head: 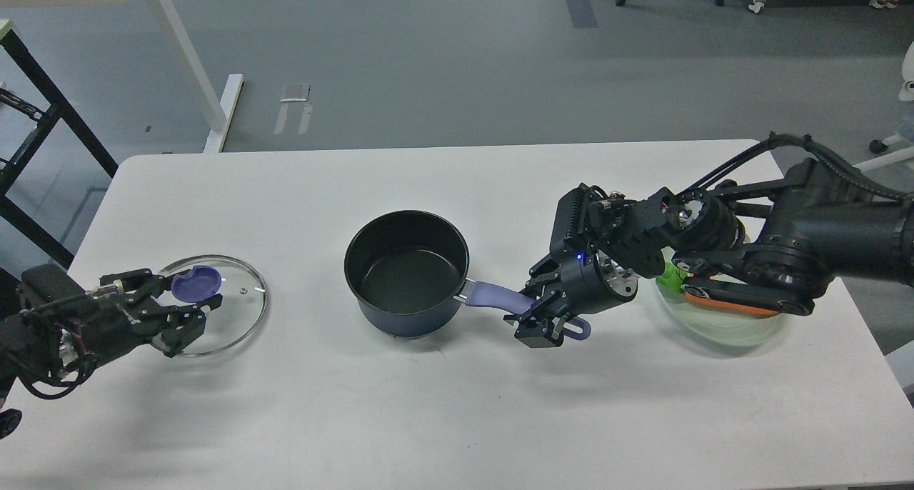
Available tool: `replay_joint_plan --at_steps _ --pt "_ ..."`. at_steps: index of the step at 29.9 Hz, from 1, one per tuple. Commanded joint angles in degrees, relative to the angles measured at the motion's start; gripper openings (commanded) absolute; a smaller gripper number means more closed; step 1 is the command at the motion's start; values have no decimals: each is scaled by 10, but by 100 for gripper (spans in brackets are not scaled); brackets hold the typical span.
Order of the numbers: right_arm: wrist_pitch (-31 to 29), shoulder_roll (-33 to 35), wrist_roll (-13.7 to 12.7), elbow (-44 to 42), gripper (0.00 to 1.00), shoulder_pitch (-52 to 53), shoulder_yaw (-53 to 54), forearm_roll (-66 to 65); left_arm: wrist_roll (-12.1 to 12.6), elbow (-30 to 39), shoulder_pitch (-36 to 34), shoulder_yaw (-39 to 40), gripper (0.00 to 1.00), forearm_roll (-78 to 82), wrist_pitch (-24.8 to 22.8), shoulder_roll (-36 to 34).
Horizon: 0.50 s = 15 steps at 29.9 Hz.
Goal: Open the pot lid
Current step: 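Lift the glass lid off the pot and lower it beside the pot, then open the left gripper and release the glass lid on the table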
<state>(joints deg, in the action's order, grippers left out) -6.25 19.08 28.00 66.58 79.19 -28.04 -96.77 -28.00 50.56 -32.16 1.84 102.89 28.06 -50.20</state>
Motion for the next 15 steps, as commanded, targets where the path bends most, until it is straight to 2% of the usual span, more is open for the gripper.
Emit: replay_joint_plan --at_steps 1,4,7,11,15 --pt "0 0 0 0 29 0 0 0 0 -2 3 0 58 0 -1 3" --pt "0 0 0 0 29 0 0 0 0 -2 2 0 77 0 -1 3" --pt "0 0 0 0 29 0 0 0 0 -1 1 0 87 -1 -1 3" --pt "0 0 0 0 29 1 0 0 0 9 -1 1 98 -27 -1 1" --pt "0 0 0 0 29 1 0 0 0 40 -10 6 99 -76 -1 -12"
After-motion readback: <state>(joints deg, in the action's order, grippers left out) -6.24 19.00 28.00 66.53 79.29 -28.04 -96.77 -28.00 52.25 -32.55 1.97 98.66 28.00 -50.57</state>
